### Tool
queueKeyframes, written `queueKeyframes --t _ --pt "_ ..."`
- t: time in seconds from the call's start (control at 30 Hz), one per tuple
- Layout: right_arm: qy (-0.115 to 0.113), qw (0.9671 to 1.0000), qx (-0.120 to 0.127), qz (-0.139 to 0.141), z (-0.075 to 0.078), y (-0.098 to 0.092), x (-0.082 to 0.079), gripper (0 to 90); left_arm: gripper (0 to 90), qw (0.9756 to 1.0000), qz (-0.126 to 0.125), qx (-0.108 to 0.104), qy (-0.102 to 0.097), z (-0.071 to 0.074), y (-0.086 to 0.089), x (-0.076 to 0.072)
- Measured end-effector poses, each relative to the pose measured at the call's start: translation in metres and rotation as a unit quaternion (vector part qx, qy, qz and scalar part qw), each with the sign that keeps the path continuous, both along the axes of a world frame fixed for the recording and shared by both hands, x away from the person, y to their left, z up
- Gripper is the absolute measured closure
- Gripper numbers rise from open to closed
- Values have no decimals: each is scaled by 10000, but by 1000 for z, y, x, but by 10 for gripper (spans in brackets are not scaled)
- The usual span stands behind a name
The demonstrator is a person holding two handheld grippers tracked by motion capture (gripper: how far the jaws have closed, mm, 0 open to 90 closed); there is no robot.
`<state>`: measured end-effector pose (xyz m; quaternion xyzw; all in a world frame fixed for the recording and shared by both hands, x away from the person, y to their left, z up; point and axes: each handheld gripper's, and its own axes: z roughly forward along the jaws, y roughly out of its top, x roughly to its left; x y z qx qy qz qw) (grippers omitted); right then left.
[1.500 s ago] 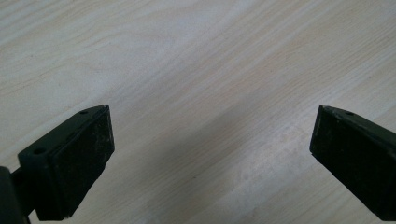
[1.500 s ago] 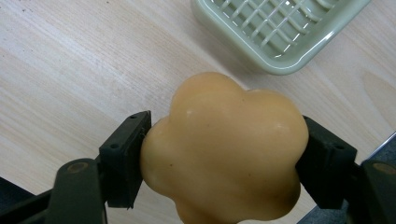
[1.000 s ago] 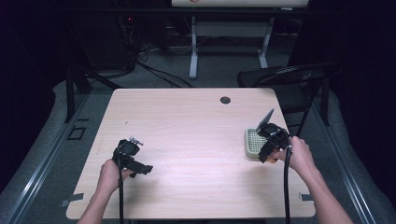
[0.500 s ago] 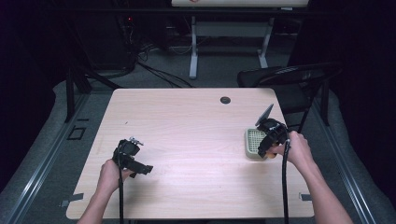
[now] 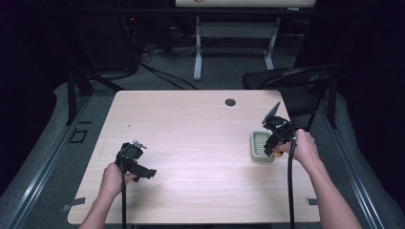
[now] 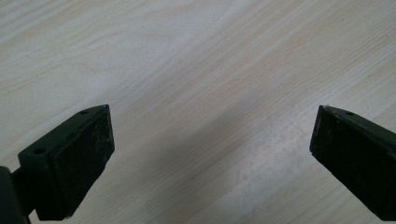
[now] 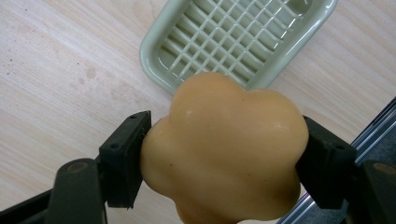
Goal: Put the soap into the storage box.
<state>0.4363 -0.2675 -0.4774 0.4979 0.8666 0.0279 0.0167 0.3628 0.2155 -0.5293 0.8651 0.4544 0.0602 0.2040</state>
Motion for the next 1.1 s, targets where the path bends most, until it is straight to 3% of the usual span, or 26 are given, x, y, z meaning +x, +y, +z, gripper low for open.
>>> queueKeyframes --t 0.3,1.1 --pt "94 9999 -65 -31 -4 -4 10 267 0 10000 -2 0 6 0 0 0" --pt "17 9999 -102 -127 -13 -3 28 268 0 10000 -10 -3 14 0 0 0"
